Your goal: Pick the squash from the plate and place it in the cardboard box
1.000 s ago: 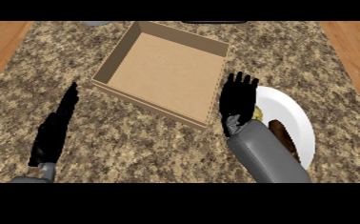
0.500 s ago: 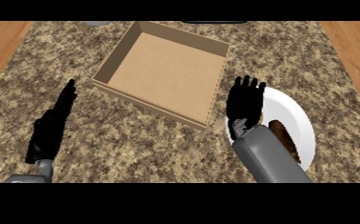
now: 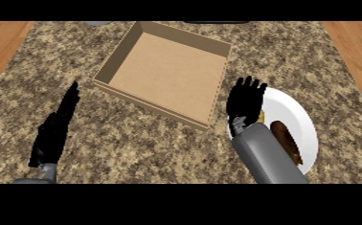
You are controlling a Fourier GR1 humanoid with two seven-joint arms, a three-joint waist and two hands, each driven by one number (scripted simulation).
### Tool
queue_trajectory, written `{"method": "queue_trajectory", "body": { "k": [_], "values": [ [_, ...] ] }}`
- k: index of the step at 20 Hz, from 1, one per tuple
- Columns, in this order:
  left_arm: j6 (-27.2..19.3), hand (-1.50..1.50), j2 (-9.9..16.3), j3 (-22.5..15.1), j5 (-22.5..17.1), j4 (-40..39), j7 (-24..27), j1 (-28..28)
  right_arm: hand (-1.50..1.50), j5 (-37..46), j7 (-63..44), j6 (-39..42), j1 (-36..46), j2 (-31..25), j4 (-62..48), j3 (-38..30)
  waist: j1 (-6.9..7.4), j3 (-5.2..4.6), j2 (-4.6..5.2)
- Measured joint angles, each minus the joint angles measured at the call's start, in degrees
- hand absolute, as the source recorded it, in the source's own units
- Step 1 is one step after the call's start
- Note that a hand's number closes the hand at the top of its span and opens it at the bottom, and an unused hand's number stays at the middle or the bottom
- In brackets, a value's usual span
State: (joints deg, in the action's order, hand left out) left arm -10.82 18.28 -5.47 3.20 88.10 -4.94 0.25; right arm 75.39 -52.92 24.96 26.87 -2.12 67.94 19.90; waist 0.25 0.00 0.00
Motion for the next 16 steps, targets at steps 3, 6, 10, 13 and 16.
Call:
{"method": "queue_trajectory", "body": {
  "k": [3, 6, 10, 13, 16],
  "values": [
    [1.53, 0.00, -0.17, 1.36, 0.07, -0.02, -0.03, -0.12, -1.50, 1.08, 0.52, -1.25, -0.61, 0.64, -0.72, -0.65, -0.02, 0.00, 0.00],
    [1.74, 0.00, -1.18, 1.78, 1.21, 1.09, -0.13, 0.90, -1.50, 2.11, 1.24, -1.38, -0.76, 0.99, -1.03, -1.59, -0.01, -0.01, -0.02],
    [2.44, 0.00, -2.25, 2.34, 2.14, 1.14, 0.24, 1.69, -1.50, 3.03, 2.50, -1.41, -2.08, 0.18, -1.22, -2.57, -0.05, 0.01, -0.02],
    [2.68, 0.00, -3.01, 3.08, 2.95, -0.31, 0.32, 0.33, 1.50, 3.27, 2.77, -1.57, -1.22, 0.63, -3.48, -3.69, -0.06, -0.02, -0.01],
    [3.69, 0.00, -3.21, 3.87, 3.19, -0.17, -0.24, -0.11, 1.50, 1.93, 2.41, -2.53, -0.94, 0.97, -4.19, -3.33, 0.01, -0.02, -0.04]
  ]
}}
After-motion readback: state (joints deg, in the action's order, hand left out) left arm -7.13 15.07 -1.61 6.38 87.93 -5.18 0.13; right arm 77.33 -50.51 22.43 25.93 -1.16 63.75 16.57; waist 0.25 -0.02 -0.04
